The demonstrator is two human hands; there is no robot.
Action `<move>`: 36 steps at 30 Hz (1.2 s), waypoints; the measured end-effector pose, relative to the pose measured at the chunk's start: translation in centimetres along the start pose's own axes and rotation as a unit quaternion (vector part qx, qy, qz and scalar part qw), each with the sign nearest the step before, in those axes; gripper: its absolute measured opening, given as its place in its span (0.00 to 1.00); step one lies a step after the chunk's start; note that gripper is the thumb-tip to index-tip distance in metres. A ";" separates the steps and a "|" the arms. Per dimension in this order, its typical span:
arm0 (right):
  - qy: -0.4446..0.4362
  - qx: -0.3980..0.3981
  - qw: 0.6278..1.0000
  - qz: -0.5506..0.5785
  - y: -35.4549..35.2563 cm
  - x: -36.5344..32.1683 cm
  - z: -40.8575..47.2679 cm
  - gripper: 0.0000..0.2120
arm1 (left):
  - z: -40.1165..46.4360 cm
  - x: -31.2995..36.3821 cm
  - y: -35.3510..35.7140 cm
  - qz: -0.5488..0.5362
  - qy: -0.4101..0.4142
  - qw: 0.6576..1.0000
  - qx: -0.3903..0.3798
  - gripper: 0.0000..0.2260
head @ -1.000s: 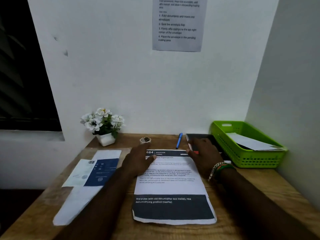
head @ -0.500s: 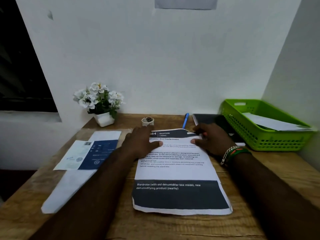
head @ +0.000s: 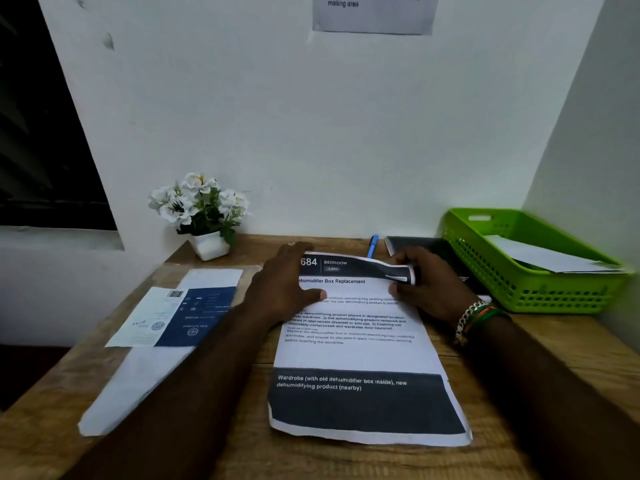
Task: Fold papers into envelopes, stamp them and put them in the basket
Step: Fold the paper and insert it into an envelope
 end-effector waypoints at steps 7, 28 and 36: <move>-0.049 -0.043 0.998 0.002 -1.0 -2.5 -0.7 0.18 | -0.8 1.5 -4.5 -0.060 0.014 0.995 0.073 0.15; -0.094 -0.143 0.979 -0.113 5.0 -6.1 -2.6 0.09 | -1.9 4.1 1.5 0.070 0.074 0.989 -0.107 0.14; 0.017 -0.107 0.980 -0.164 2.4 -4.4 -2.0 0.05 | -1.6 1.9 -0.5 0.083 -0.029 0.993 -0.078 0.18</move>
Point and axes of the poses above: each hand's wrist, its own z-axis towards the middle knuckle, its own y-axis out of the palm, x = y × z, the point moved 6 cm from there along z, towards the middle knuckle, and after that the axes turned 4 degrees about z, right-handed, at the moved point
